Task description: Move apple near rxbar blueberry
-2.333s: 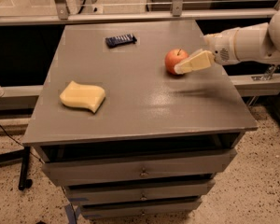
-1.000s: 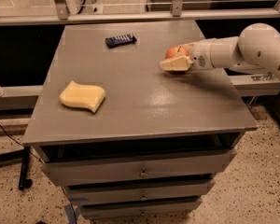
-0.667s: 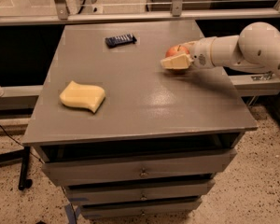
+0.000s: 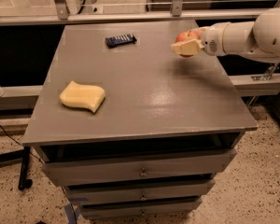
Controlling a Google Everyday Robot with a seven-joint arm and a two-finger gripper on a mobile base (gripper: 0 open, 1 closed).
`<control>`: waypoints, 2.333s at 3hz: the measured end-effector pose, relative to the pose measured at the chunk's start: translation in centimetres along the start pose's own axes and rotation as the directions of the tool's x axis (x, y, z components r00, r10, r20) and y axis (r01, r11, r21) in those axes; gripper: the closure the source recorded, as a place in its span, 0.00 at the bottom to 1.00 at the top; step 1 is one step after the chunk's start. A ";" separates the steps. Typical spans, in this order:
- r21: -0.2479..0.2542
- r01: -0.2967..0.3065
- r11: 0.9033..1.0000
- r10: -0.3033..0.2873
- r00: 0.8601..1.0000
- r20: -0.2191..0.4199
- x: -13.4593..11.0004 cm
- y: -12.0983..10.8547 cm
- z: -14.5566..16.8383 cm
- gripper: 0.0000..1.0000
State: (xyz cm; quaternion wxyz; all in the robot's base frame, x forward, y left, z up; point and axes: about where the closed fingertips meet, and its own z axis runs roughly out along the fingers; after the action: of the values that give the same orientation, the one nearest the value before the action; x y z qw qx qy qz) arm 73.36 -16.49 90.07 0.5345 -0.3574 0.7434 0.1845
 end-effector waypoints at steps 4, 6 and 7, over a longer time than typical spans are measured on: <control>0.016 0.039 0.999 -0.041 0.989 0.140 -1.8 -3.5 8.9 1.00; -0.044 0.083 0.996 -0.076 0.988 0.137 -1.9 -3.2 14.6 1.00; -0.076 0.093 0.993 -0.082 0.988 0.131 -2.0 -2.2 16.0 1.00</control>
Offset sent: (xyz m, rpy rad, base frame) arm 0.0371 0.0037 0.0078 0.0711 -0.1099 -0.0451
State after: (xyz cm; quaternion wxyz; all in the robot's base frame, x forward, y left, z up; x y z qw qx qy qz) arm 85.87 -6.83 86.38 0.5736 -0.3986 0.6830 0.2135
